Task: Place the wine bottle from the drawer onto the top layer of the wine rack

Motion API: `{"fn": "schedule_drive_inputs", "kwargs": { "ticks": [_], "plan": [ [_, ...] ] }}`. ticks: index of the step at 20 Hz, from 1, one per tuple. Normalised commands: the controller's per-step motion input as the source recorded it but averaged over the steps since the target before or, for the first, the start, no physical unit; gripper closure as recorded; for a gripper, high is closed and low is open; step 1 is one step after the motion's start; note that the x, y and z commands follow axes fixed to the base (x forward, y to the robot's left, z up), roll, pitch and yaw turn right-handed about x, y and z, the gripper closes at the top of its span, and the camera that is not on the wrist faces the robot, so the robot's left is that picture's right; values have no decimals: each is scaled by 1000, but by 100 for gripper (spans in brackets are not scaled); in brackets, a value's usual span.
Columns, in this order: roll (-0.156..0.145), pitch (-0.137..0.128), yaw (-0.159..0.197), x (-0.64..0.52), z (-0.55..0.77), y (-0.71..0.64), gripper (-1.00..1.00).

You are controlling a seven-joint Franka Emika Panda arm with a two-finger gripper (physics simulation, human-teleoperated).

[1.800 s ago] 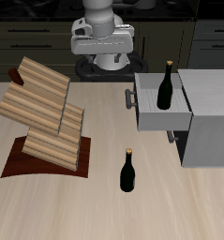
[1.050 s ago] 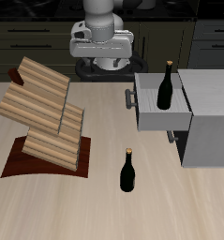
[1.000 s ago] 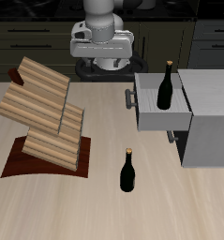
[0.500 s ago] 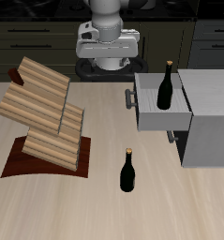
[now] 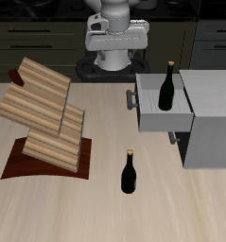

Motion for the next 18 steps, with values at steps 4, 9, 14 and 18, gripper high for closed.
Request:
{"fn": "schedule_drive_inputs", "kwargs": {
  "ticks": [4,9,14,18],
  "plan": [
    [3,2,7,-16,34,342,-100],
    [12,9,-19,4,33,274,-100],
    [31,-26,12,-102,128,379,-100],
    [11,-21,-6,-35,135,214,-100]
  ]
}}
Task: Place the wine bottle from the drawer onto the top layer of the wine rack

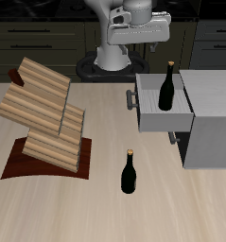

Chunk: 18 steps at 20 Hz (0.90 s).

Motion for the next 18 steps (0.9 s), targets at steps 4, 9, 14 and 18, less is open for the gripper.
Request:
{"fn": "schedule_drive_inputs", "kwargs": {
  "ticks": [4,9,14,18],
  "plan": [
    [43,-36,0,-59,191,316,-100],
    [18,-1,-10,1,108,252,-100],
    [-10,-3,-12,153,60,122,-100],
    [20,-8,27,138,-75,296,-100]
  ]
}}
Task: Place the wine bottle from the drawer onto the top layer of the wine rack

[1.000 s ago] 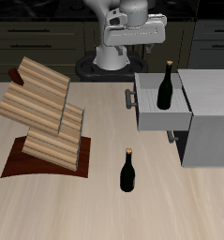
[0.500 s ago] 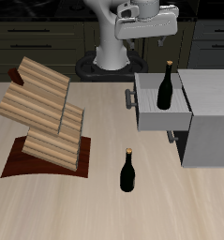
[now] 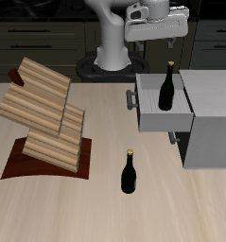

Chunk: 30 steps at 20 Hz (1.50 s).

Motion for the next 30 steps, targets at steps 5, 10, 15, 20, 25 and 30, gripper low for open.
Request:
{"fn": "schedule_drive_inputs", "kwargs": {
  "ticks": [5,10,15,20,25,30],
  "plan": [
    [41,-102,47,72,54,174,-100],
    [43,-95,22,18,53,55,-100],
    [15,-116,31,70,62,-87,-100],
    [-8,-80,41,198,-170,-49,-100],
    [-9,-68,68,114,-203,-25,-100],
    [-34,-85,10,30,-65,-116,-100]
  ]
}}
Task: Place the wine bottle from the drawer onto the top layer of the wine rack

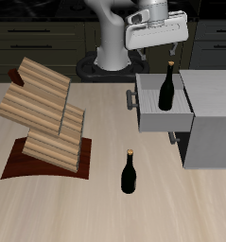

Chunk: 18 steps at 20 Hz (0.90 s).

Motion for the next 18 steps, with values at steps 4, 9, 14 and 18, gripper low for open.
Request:
{"fn": "schedule_drive_inputs", "kwargs": {
  "ticks": [4,9,14,18],
  "plan": [
    [-15,-108,28,19,-106,-51,-100],
    [29,-148,49,-93,-76,70,-100],
    [34,-113,8,-100,-66,55,-100],
    [-19,-92,-48,-47,-33,15,-100]
  ]
}}
